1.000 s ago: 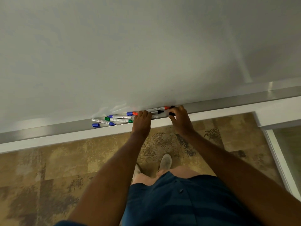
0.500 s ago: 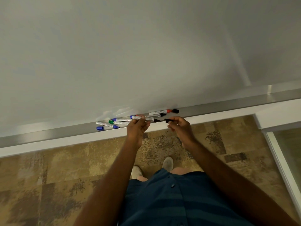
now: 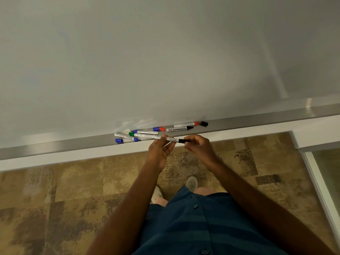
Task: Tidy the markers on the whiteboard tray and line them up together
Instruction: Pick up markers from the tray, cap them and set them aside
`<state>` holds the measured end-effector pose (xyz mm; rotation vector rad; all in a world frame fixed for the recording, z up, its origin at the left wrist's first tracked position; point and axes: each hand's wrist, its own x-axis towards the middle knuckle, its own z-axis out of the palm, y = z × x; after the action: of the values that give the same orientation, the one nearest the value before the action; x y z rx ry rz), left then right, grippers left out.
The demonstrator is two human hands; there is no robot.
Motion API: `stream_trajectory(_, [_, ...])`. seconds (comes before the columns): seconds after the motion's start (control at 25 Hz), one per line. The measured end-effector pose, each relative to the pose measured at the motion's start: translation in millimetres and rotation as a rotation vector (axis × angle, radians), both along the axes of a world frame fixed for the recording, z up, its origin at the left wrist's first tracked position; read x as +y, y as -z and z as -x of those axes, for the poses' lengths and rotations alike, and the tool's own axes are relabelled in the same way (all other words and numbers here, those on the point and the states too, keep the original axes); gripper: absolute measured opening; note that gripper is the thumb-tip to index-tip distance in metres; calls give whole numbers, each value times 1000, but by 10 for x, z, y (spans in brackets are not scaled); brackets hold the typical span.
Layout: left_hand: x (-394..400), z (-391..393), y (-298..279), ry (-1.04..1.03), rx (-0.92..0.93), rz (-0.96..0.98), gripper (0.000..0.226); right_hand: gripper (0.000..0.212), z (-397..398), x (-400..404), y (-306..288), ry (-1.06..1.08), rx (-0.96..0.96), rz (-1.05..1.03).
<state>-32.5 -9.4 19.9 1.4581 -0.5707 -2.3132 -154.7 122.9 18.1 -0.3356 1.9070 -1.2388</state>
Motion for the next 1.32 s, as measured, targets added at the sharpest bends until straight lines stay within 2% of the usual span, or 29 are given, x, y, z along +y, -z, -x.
stream_trajectory(0.16, [2,-8,-18,-6,5,-19,26,20,-11,-4,-69,-50,166,-21])
stream_trajectory(0.36, [9,55,-45,17,-12,10,14,21,51,-3,-118,-41,126,-31])
stream_trajectory(0.6, [3,130,-87,7,46,30,16,21,145,-40,-250,-33,58,9])
stream_trajectory(0.68, [31,166,-70,6,72,9,22,20,195,-16,-235,-87,161,-27])
stream_trajectory(0.88, [212,357,37,110,62,-13,25,24,335,17,-72,-387,643,-105])
stream_trajectory(0.96, [206,446,116,262,-80,173,29,24,516,88,14,-372,787,-164])
stream_trajectory(1.08, [80,511,236,601,-419,803,33,22,927,240,186,-288,908,-314])
stream_trajectory(1.16, [-7,541,302,776,-558,1181,32,21,1140,308,306,-304,931,-422])
stream_trajectory(1.32, [-133,614,434,993,-724,1531,31,21,1312,327,459,-341,938,-461])
